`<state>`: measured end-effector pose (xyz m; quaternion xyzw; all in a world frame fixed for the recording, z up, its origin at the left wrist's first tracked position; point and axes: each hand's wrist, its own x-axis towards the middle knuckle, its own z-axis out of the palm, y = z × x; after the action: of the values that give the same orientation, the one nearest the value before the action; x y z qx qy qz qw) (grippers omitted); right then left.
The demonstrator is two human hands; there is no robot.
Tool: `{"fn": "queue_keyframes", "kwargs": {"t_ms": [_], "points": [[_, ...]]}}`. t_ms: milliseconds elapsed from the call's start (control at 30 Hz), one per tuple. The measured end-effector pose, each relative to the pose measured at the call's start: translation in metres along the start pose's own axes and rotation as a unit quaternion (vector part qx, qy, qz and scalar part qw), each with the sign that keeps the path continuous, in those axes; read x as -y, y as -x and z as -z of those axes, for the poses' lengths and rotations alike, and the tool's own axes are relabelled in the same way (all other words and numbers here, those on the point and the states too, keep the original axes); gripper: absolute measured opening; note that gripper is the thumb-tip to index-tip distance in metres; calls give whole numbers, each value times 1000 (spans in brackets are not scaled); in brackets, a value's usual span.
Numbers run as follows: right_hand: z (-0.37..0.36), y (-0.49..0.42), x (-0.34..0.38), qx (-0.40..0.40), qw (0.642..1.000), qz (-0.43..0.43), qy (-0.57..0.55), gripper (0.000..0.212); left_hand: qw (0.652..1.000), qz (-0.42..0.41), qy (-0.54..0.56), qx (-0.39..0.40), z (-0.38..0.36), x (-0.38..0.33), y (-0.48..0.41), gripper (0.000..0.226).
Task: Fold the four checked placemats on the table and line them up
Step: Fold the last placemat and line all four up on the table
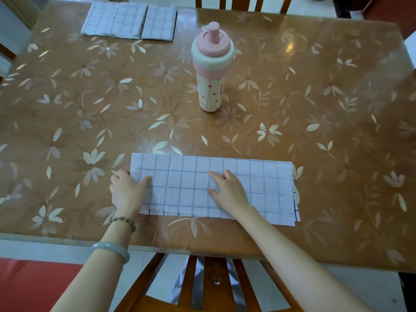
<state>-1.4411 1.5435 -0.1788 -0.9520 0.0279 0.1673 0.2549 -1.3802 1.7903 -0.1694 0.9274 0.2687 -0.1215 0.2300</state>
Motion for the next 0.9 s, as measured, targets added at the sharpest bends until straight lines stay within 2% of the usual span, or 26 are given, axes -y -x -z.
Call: {"fn": "queue_keyframes", "kwargs": {"t_ms": [100,200,300,500,633,900], "points": [[3,-1,-3,29,999,-25,-30,62,999,19,24,31,5,-2,-1,47],[7,-2,-5,52,996,-36,-58,69,995,-1,61,77,10,0,-1,32],[10,-3,-6,73,994,-41,-74,73,990,-11,110,89,23,6,-1,17],[6,-6,10,75,997,-29,-17,74,989,-88,89,79,68,1,6,15],[-6,-8,31,86,996,-14,-8,77,989,-100,94,58,99,-3,13,19],[-17,-13,44,92,995,-20,-42,80,975,-142,150,83,140,-25,44,9]]}}
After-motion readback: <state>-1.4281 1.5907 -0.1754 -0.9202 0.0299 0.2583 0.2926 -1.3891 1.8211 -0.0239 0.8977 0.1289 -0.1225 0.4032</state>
